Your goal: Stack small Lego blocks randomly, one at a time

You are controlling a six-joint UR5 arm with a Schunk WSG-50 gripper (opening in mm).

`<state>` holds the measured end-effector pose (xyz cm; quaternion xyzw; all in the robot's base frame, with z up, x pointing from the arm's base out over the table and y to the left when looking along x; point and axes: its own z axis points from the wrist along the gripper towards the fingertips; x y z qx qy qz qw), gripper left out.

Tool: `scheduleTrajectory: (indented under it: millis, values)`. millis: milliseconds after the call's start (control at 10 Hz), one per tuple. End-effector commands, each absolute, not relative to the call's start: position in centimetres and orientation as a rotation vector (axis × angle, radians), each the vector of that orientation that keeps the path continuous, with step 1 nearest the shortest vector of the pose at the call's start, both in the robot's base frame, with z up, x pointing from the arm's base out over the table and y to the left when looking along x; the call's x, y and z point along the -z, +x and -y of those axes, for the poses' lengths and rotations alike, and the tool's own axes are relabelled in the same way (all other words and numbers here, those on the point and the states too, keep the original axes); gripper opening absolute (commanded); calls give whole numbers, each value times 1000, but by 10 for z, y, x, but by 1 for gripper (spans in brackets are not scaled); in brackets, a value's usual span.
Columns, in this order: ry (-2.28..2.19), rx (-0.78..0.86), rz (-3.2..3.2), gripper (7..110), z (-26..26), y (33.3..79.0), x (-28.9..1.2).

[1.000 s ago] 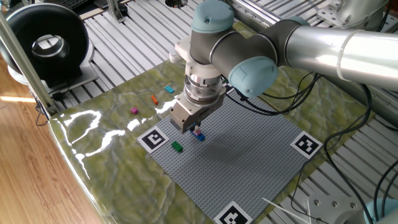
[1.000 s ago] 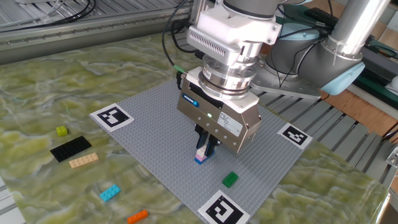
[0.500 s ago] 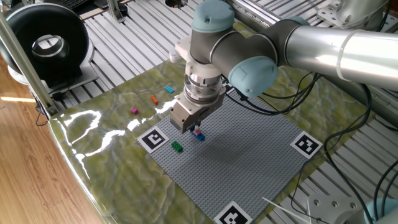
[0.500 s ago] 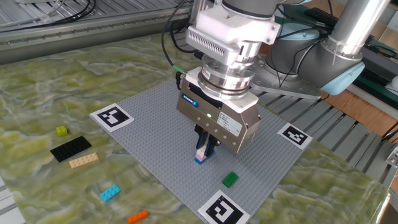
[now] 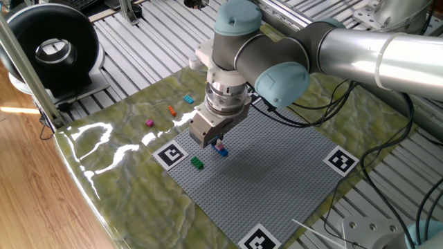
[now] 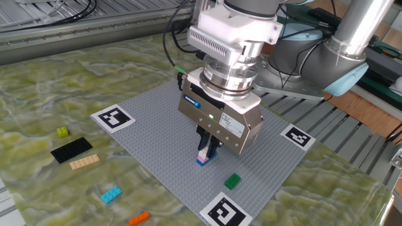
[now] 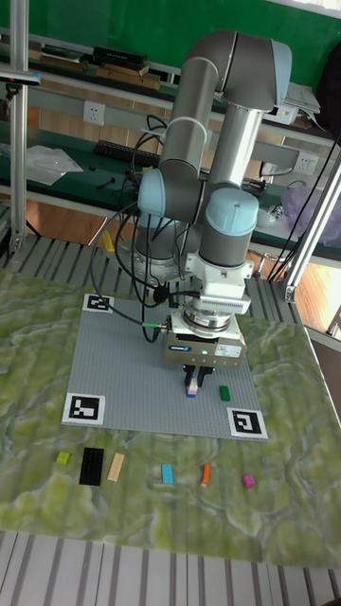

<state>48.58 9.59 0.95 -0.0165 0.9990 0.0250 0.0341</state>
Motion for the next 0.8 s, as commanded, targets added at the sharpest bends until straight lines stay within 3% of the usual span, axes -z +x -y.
scheduleTrajectory:
  millis: [0, 700]
  values:
    - [-36, -99, -3066, 7, -97, 489, -7]
    - [-39, -95, -3077, 7, -97, 490, -16]
